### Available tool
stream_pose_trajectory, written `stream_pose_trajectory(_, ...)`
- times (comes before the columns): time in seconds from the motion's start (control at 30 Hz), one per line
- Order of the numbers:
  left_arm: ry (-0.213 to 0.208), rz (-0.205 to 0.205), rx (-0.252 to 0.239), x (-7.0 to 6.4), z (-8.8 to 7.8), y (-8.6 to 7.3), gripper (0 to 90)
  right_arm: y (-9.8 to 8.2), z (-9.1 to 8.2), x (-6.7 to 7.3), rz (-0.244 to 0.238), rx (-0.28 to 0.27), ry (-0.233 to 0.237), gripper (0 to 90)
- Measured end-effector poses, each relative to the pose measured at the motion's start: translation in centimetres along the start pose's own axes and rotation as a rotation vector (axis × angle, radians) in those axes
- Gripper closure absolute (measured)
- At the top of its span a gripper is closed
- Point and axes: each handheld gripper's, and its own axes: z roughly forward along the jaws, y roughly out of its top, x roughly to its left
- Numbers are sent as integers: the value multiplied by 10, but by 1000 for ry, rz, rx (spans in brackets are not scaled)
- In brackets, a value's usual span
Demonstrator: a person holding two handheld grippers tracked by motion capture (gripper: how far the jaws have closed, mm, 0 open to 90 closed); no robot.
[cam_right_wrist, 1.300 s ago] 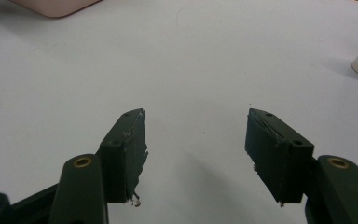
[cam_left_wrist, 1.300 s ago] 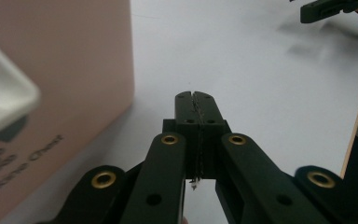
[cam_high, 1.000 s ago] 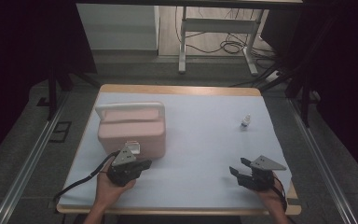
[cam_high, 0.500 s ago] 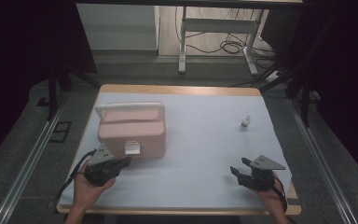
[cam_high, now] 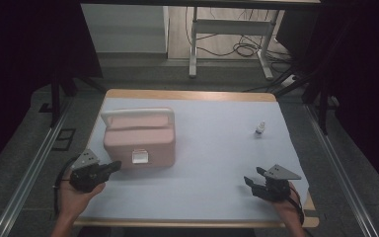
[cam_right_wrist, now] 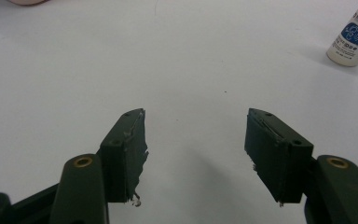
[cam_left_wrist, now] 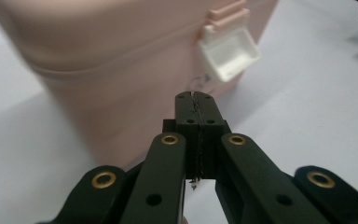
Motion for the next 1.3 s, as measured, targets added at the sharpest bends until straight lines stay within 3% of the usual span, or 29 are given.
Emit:
stream_pose_trajectory(0.67,86,-64,16,51,-7,4,900,-2,6,2,-23,29,-10,382)
stream_pose_trajectory(1.1,127,-91,65,85,10,11,900,-2,6,2,-26,31,-11,382)
stream_pose_trajectory(1.3,134,-105,90,104,27,17,900,-2,7,3,-31,36,-10,382)
